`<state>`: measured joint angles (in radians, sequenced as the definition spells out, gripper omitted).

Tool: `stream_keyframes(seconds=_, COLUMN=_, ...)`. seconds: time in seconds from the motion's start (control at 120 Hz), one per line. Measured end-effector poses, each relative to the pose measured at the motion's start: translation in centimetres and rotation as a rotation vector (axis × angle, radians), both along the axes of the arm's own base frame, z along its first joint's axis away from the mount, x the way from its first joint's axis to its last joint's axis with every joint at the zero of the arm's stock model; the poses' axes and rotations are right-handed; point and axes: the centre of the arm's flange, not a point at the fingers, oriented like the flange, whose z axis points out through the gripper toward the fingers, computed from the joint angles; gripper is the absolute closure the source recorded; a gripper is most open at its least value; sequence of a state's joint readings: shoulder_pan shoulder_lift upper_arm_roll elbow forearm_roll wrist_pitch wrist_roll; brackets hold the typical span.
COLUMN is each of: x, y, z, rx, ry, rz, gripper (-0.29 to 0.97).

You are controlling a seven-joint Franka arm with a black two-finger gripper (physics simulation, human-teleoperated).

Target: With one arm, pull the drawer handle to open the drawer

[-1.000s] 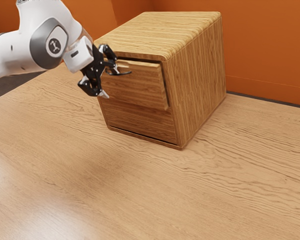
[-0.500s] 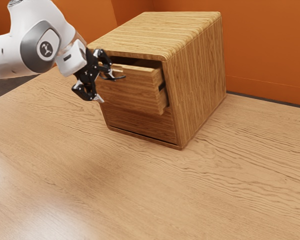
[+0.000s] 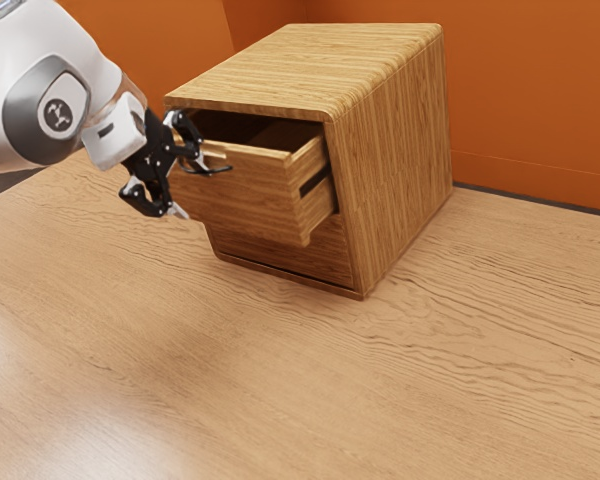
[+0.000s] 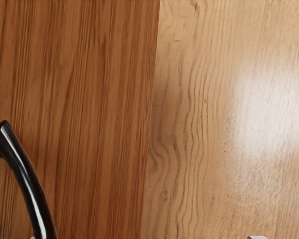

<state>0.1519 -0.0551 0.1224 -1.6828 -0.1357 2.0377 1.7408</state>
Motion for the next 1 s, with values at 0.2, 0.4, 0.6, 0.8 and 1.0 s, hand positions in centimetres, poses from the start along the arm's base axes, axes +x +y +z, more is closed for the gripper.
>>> stream_keyframes(seconds=0.2, x=-1.7, y=0.3, z=0.1, rx=-0.002, ry=-0.013, rz=0.012, gripper=0.21)
stream_keyframes(seconds=0.4, x=-3.6, y=0.2, z=0.2, rx=-0.006, ry=-0.020, rz=0.014, gripper=0.21)
stream_keyframes(seconds=0.6, x=-5.8, y=-0.3, z=0.8, rx=-0.009, ry=-0.035, rz=0.013, gripper=0.22)
stream_keyframes(seconds=0.8, x=-6.7, y=-0.6, z=0.6, rx=-0.008, ry=-0.034, rz=0.009, gripper=0.20)
stream_keyframes(seconds=1.0, x=-7.8, y=-0.6, z=0.5, rx=-0.011, ry=-0.035, rz=0.012, gripper=0.18)
